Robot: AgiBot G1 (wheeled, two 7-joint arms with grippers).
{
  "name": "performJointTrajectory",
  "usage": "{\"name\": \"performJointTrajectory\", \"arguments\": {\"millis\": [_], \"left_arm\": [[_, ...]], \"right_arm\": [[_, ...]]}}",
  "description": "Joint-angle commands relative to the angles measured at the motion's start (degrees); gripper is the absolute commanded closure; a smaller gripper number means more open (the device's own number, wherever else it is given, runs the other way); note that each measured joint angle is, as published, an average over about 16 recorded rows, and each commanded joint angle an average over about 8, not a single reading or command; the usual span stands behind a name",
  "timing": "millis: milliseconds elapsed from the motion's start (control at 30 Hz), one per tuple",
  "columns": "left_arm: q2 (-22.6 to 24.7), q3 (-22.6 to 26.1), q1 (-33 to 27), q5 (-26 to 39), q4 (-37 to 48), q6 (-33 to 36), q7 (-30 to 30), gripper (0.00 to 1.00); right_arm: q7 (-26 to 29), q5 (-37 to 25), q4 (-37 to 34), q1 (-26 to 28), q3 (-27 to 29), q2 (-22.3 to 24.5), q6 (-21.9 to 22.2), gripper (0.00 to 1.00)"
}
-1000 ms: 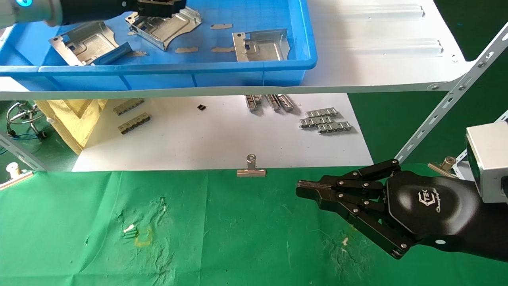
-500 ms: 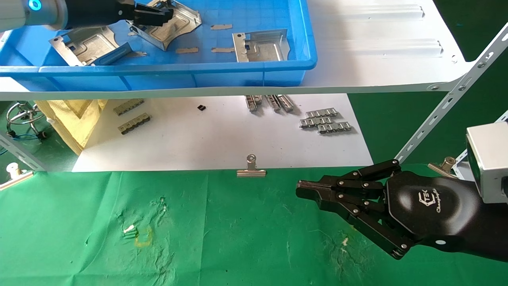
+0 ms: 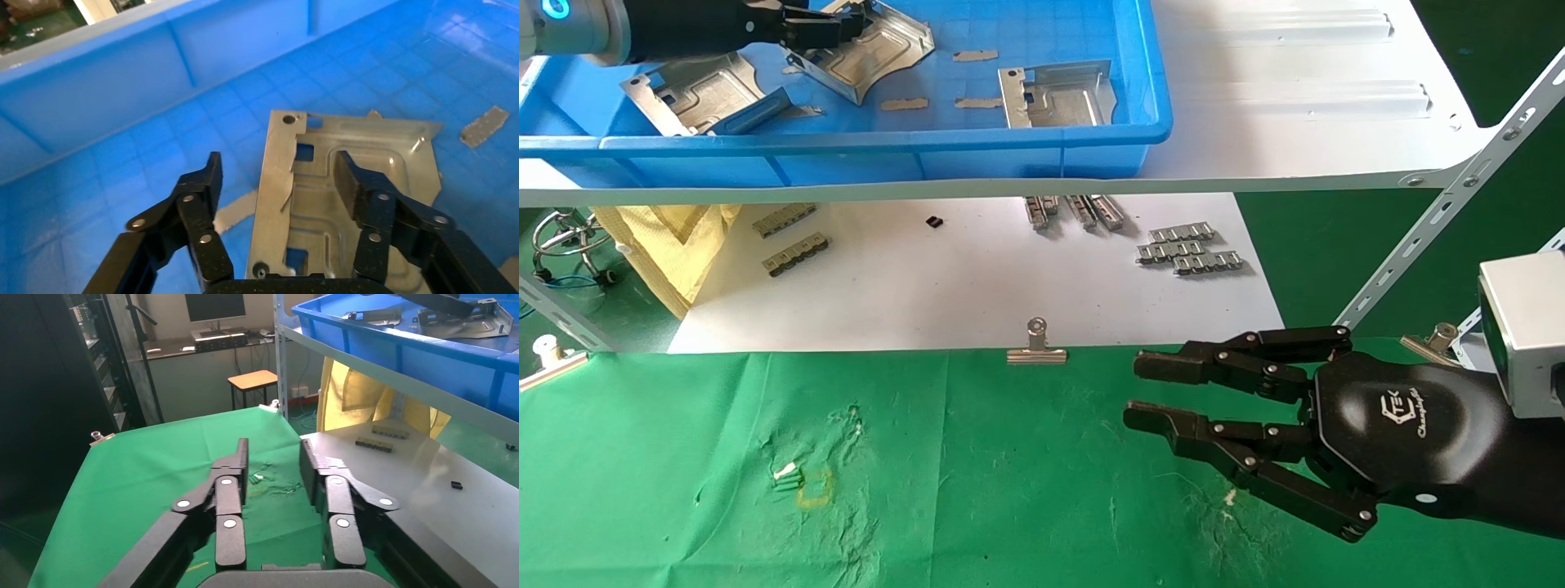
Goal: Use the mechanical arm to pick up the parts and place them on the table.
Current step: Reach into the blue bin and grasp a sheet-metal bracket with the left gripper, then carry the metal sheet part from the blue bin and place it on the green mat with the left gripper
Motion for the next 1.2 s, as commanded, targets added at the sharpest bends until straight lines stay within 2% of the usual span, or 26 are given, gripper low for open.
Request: {"name": "performJointTrajectory", "arguments": {"millis": [33,500,700,900,1200], "left_arm": [[-0.19,0.14,-0.09,0.20,0.16,0.43,-0.36,1.00],[-0.98,0.59,0.01,0.84,-0.80,0.86,-0.17,1.00],[-2.43,-0.87,-0.66,-1.30,-2.57,4.07,1.60,1.00],[-5.11,-3.07,-1.31,-4.67,-4.98,12.56,5.09,1.00],[-10.72,-5.94,1.25,-9.88,-8.16,34.75,14.44,1.00]], "right_arm": [[0.00,0.00,0.00,0.00,0.00,0.00,0.00,0.00],[0.00,0.00,0.00,0.00,0.00,0.00,0.00,0.00],[0.00,0.00,0.00,0.00,0.00,0.00,0.00,0.00],[0.00,0.00,0.00,0.00,0.00,0.00,0.00,0.00],[0.00,0.00,0.00,0.00,0.00,0.00,0.00,0.00]]}}
